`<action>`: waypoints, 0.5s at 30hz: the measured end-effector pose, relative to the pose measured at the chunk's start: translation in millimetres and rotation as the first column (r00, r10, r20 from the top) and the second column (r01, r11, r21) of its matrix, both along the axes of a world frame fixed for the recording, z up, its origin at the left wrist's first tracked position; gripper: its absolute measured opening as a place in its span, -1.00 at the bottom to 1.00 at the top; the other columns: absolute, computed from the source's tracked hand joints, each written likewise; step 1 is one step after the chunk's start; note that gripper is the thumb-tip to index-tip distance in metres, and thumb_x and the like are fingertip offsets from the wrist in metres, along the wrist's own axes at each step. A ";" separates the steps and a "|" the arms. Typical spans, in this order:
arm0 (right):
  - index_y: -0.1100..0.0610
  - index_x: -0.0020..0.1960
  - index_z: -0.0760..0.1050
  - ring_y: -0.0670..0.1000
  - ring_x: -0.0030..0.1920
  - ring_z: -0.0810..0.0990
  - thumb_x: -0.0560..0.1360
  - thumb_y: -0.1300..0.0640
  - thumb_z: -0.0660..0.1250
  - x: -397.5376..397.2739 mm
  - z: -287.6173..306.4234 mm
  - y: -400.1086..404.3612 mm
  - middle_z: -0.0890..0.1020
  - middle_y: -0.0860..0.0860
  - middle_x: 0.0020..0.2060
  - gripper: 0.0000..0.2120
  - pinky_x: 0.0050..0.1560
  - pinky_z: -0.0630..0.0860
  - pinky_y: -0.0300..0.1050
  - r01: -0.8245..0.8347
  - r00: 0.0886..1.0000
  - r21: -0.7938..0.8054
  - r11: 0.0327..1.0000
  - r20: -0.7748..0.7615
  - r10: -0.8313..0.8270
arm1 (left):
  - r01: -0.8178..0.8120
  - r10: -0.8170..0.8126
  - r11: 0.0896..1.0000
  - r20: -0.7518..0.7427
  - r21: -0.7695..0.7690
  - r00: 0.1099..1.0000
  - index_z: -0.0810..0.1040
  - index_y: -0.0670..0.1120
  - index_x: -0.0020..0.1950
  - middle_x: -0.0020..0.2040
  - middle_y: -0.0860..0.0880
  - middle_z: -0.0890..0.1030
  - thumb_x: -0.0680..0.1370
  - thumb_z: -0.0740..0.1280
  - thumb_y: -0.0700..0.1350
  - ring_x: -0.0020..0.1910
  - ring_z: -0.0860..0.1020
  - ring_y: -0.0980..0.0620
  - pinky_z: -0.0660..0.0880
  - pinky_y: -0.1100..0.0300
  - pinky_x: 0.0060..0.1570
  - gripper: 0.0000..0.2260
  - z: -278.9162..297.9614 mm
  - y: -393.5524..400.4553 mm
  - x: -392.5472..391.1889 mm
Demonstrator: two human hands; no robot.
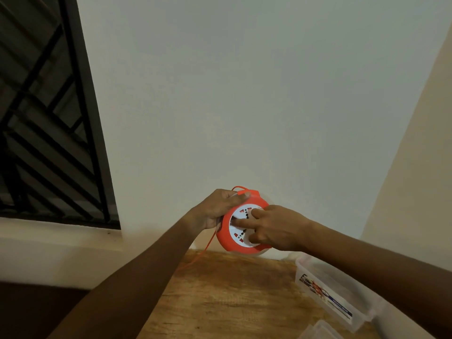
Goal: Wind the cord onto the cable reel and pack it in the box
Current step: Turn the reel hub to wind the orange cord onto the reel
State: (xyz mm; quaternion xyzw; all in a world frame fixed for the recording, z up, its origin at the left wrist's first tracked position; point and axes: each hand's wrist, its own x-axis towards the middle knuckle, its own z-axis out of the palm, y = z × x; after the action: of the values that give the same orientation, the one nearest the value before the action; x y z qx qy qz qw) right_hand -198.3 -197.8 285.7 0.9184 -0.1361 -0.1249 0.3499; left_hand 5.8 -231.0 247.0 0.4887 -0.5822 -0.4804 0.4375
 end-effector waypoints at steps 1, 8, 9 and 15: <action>0.06 0.37 0.48 0.27 0.29 0.49 0.39 0.04 0.55 0.4 -3.5 0.5 0.37 0.11 0.46 -0.41 0.20 0.50 0.26 0.020 1.000 -0.012 1.000 0.003 -0.020 | -0.002 0.002 1.000 0.003 -0.004 1.000 0.69 -0.02 0.14 -0.01 -0.06 0.79 0.46 0.45 0.27 -0.07 0.77 -0.14 0.71 0.00 -0.13 -0.57 0.0 -0.1 -0.7; -0.06 0.49 0.30 0.28 0.38 0.33 0.47 0.01 0.47 3.1 -13.2 4.9 0.22 0.17 0.50 -0.35 0.34 0.36 0.28 0.091 0.996 -0.114 0.989 0.025 -0.089 | -0.042 0.041 0.999 -0.027 -0.017 0.999 0.67 0.03 0.15 -0.02 -0.01 0.79 0.49 0.45 0.25 -0.07 0.77 -0.10 0.71 0.04 -0.14 -0.62 0.9 4.4 0.3; -0.09 0.48 0.27 0.28 0.36 0.35 0.46 -0.01 0.48 2.2 -11.8 4.6 0.24 0.19 0.48 -0.33 0.31 0.39 0.27 0.104 0.994 -0.133 0.986 0.047 -0.098 | -0.044 0.043 0.999 -0.046 -0.025 0.998 0.67 0.04 0.14 -0.02 -0.01 0.79 0.47 0.46 0.27 -0.08 0.77 -0.09 0.71 0.06 -0.16 -0.60 2.4 5.8 -1.2; -0.09 0.52 0.10 0.28 0.03 0.60 0.48 0.00 0.45 1.7 -4.5 -3.4 0.49 0.30 0.23 -0.25 0.00 0.57 0.15 0.285 0.928 -0.139 0.948 0.289 -0.237 | -0.111 0.093 0.992 -0.239 -0.065 0.967 0.74 -0.01 0.13 0.06 -0.11 0.77 0.38 0.53 0.29 0.03 0.75 -0.19 0.70 -0.10 0.01 -0.52 13.9 3.6 -9.2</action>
State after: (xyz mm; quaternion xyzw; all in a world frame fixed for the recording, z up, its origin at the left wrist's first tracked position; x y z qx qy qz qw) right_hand -196.7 -201.3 281.2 0.8653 -0.3141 -0.0322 0.3893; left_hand -3.4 -227.4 260.9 0.4402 -0.5184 -0.4889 0.5463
